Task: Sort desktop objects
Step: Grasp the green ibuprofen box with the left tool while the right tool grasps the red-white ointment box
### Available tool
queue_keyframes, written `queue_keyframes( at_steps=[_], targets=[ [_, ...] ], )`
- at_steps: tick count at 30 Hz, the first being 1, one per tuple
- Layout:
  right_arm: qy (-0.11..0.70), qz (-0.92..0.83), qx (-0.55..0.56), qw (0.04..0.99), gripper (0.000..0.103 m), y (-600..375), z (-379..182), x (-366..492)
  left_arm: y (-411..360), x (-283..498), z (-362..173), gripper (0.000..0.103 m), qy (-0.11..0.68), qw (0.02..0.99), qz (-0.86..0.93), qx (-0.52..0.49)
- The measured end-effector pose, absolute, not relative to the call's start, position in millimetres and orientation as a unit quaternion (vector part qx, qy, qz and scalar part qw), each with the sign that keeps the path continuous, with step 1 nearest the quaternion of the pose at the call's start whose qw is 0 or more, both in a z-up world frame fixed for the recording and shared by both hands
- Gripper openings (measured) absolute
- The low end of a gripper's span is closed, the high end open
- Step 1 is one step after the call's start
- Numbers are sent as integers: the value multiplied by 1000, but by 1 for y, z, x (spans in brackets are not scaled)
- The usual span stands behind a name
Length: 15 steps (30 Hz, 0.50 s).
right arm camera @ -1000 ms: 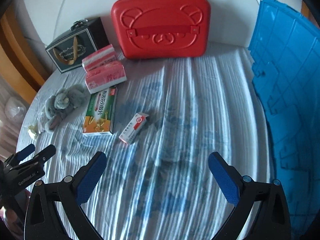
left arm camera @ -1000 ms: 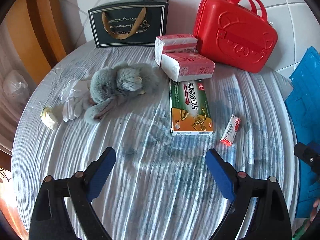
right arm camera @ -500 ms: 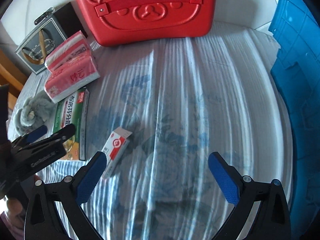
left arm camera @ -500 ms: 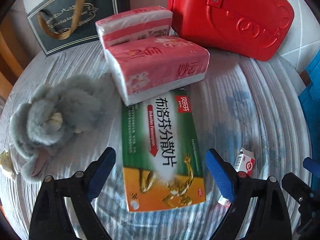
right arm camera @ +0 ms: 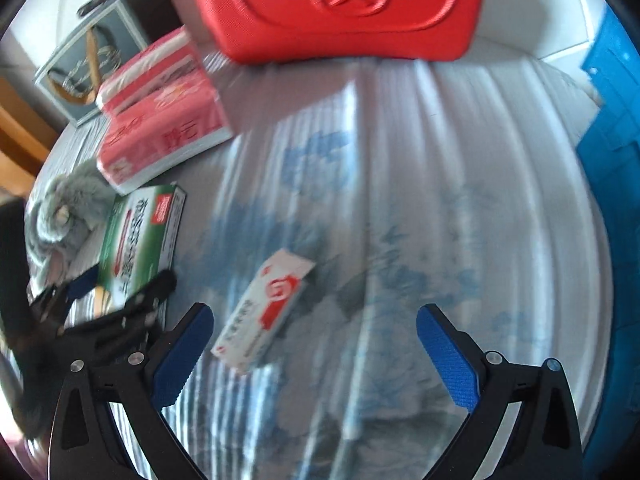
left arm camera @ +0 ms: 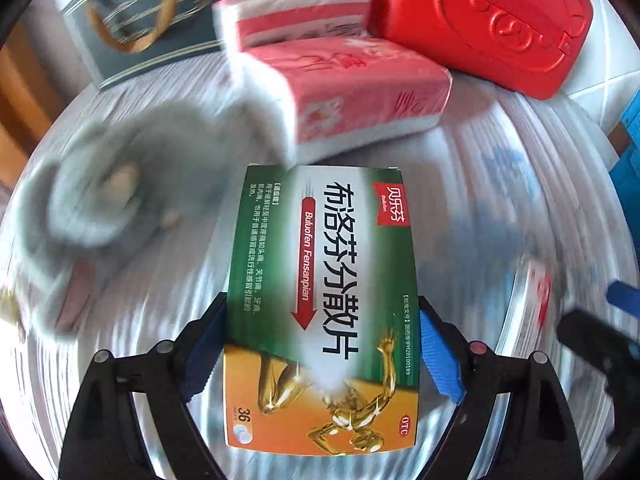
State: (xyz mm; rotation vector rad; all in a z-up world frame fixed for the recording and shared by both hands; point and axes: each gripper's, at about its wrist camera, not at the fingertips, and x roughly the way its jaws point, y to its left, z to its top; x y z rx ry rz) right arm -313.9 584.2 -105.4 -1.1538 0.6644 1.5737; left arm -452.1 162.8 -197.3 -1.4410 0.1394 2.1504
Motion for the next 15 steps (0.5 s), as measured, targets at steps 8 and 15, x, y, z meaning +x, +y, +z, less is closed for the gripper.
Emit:
queue_keyframes(
  at_steps=[8,15],
  targets=[
    [276,647,-507,499,65,578,-129,-340,129,-426,-212,87,43,252,809,-530],
    [254,651,-510,502,46,577,-136,-348,132,-425,-217,87,36,241,814,-527]
  ],
)
